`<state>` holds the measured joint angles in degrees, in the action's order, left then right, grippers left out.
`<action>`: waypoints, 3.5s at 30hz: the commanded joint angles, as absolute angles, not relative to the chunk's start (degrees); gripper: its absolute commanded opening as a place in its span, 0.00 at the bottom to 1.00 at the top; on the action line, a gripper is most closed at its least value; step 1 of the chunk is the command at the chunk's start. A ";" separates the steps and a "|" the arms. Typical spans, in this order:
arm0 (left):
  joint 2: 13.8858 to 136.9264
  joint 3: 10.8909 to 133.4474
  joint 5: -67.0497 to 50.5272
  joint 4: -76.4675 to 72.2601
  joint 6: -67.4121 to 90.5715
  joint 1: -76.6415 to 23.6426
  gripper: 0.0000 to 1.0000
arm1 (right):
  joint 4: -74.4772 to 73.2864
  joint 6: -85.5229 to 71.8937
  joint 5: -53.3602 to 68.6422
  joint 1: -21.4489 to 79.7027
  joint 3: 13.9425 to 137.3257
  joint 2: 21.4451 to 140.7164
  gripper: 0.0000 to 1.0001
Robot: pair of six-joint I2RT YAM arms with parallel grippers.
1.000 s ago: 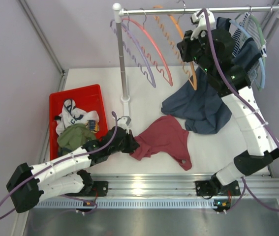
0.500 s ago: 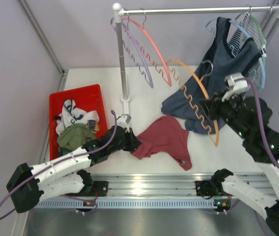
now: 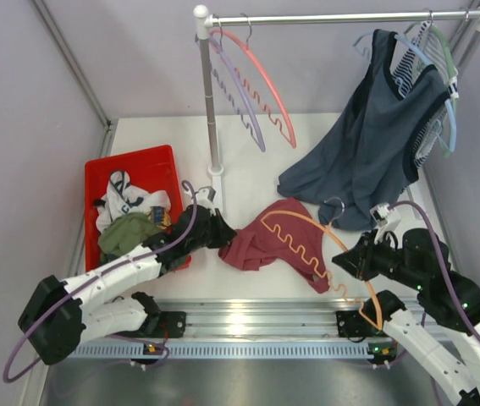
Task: Place the tank top on the hanger
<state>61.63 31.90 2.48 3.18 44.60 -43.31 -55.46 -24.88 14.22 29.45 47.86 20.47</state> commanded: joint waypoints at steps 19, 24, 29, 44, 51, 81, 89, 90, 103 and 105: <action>63.90 35.77 -2.20 -3.25 43.86 -38.94 0.00 | -60.91 -23.99 21.36 29.27 52.91 19.51 0.00; 63.90 35.77 -2.20 -2.90 43.68 -38.85 0.00 | -63.71 -23.12 17.24 29.27 55.10 19.86 0.00; 63.63 35.95 -2.37 -2.72 43.68 -38.76 0.00 | -61.88 -23.11 23.28 29.27 54.68 20.48 0.00; 62.49 36.56 -3.52 -2.11 43.68 -38.67 0.00 | -49.49 -28.64 28.92 29.27 40.18 16.00 0.00; 61.00 36.65 -4.66 -0.26 42.98 -38.58 0.00 | -39.57 -32.86 28.12 29.27 33.76 10.99 0.00; 58.36 37.79 -10.37 1.93 43.42 -38.67 0.00 | -13.54 -36.12 30.76 29.27 14.33 6.15 0.00; 59.41 39.73 -12.04 2.90 43.68 -38.76 0.00 | -5.99 -34.80 30.67 29.97 12.48 13.43 0.00; 59.33 39.81 -11.87 2.90 43.59 -38.76 0.00 | -3.28 -34.89 30.59 30.49 12.57 14.40 0.00; 60.29 42.80 -8.54 6.41 40.96 -38.58 0.00 | 12.74 -30.85 16.97 46.75 13.27 31.55 0.00; 60.29 43.59 -6.78 8.33 39.56 -38.50 0.00 | 13.53 -29.97 13.20 49.03 13.36 32.34 0.00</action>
<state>60.29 40.16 -9.67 6.92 41.91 -38.76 4.05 -32.60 19.05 46.13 11.99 31.90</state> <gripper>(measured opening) 0.018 0.135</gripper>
